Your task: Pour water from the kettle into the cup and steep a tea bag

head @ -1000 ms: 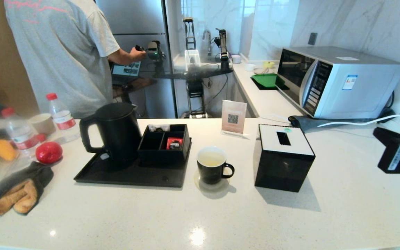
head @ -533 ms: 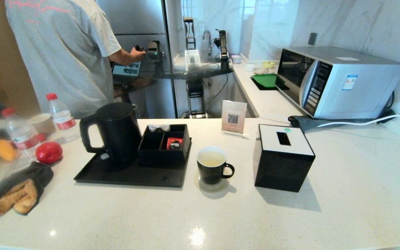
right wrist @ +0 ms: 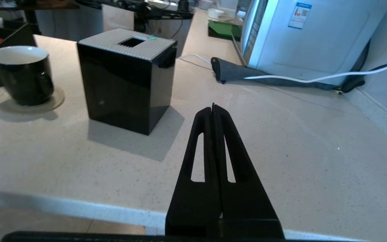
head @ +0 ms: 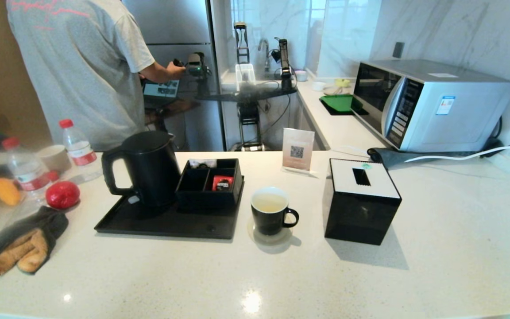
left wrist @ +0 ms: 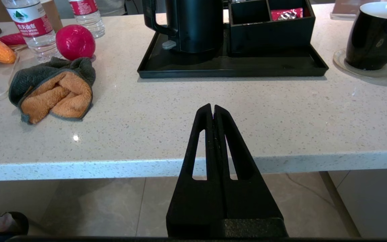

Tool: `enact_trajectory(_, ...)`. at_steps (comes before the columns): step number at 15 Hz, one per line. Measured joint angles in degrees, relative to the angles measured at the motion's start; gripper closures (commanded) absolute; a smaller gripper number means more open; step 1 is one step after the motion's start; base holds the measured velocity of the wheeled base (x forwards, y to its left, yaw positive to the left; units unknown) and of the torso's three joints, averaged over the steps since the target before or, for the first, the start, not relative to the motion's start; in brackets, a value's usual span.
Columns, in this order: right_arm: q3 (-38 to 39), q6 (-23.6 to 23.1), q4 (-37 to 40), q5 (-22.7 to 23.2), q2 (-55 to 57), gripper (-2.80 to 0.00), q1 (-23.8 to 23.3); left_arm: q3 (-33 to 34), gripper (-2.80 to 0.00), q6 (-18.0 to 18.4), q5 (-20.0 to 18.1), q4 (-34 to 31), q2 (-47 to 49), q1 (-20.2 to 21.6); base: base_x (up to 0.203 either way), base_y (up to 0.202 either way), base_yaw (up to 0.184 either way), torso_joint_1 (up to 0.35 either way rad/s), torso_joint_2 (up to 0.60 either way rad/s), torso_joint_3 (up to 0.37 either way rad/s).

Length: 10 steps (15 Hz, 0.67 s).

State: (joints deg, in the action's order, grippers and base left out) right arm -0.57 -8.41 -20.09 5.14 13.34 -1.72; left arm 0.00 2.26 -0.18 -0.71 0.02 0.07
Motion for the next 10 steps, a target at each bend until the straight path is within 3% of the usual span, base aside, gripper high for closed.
enact_trajectory(4,0.4,0.8,19.4,-4.3,-10.7,0.00,1.7,0.0,0.00,0.0,0.0,0.0,0.0,0.0,0.000,0.000,0.000,0.000,0.00,0.000)
enact_trajectory(10,0.6,1.5,20.2,-4.5,-13.3,0.00,2.0,0.0,0.00,0.0,0.0,0.0,0.0,0.0,0.000,0.000,0.000,0.000,0.00,0.000)
